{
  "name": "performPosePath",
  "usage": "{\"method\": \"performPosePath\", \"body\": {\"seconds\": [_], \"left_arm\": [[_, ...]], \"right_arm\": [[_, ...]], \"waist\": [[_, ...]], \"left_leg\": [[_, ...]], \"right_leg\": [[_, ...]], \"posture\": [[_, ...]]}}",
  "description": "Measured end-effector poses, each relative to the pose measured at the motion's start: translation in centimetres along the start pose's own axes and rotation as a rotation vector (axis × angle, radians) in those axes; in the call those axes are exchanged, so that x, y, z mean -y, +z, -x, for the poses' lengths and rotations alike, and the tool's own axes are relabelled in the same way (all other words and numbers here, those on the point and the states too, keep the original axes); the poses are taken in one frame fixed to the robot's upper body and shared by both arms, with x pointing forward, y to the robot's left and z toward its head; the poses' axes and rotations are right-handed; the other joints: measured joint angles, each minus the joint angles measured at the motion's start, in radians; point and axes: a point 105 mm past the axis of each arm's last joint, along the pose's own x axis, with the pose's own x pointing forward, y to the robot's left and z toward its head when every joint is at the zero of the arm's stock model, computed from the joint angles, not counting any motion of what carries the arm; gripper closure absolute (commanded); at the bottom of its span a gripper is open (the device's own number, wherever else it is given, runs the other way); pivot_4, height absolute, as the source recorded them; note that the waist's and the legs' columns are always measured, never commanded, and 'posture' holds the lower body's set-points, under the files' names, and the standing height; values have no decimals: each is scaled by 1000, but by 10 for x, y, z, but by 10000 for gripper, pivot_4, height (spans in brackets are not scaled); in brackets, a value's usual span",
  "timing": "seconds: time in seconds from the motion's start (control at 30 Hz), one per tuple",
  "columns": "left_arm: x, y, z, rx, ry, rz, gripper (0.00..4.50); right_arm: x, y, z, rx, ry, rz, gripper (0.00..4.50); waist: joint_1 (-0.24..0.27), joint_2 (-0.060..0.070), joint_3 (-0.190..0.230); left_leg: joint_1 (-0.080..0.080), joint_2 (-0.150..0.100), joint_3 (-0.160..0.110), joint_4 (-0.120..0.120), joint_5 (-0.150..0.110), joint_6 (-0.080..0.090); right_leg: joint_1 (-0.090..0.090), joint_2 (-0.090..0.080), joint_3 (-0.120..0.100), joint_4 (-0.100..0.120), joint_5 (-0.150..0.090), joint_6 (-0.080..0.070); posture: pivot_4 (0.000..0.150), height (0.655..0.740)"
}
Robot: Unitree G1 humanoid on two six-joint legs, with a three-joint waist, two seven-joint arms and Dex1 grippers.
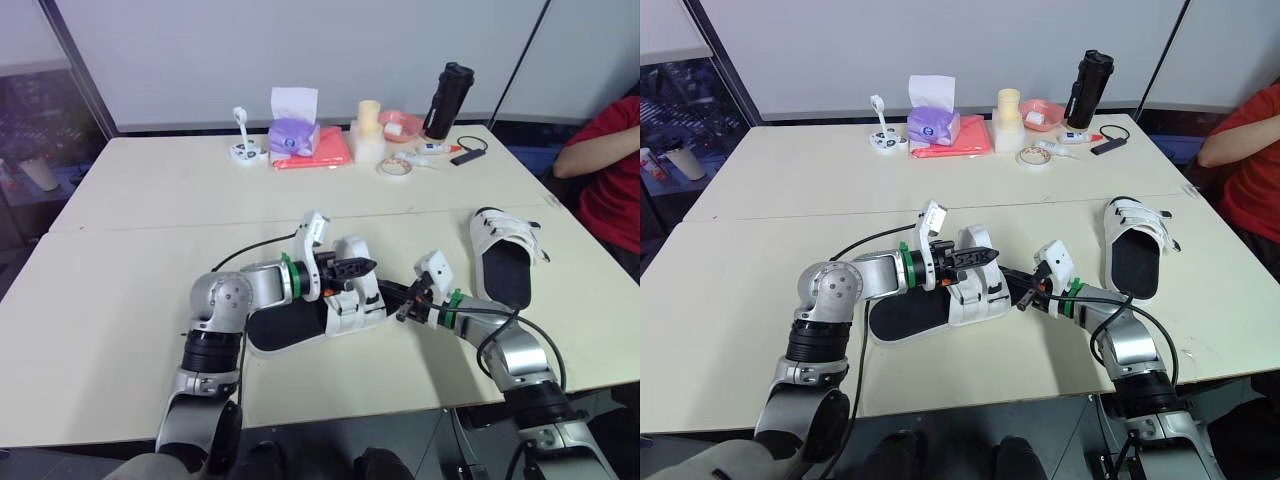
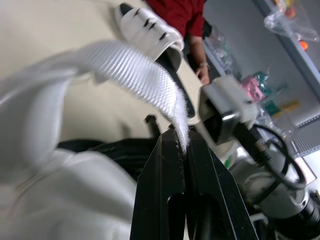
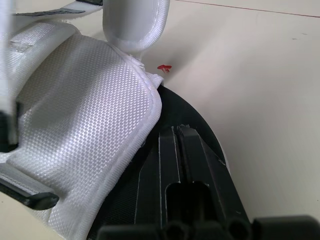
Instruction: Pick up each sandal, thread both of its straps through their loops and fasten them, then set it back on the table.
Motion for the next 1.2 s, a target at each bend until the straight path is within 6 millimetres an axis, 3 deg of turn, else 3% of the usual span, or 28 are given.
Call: {"method": "performPosePath", "body": {"seconds": [0.63, 0.87, 1.2], "left_arm": [[-5, -11, -6, -64, 3, -101, 44804], [-20, -15, -5, -122, 96, -315, 44804], [-9, -14, -7, -145, 27, -453, 44804]], "right_arm": [[0, 0, 0, 0, 0, 0, 45000], [0, 0, 0, -1, 0, -1, 45000], [0, 0, 0, 0, 0, -1, 45000]], "waist": [[0, 0, 0], [1, 0, 0], [0, 0, -1]], "left_leg": [[0, 0, 0, 0, 0, 0], [0, 0, 0, 0, 0, 0], [0, 0, 0, -1, 0, 0]], "right_leg": [[0, 0, 0, 0, 0, 0], [0, 0, 0, -1, 0, 0], [0, 0, 0, -2, 0, 0]], "posture": [[1500, 7400], [1500, 7400], [1500, 7400]]}}
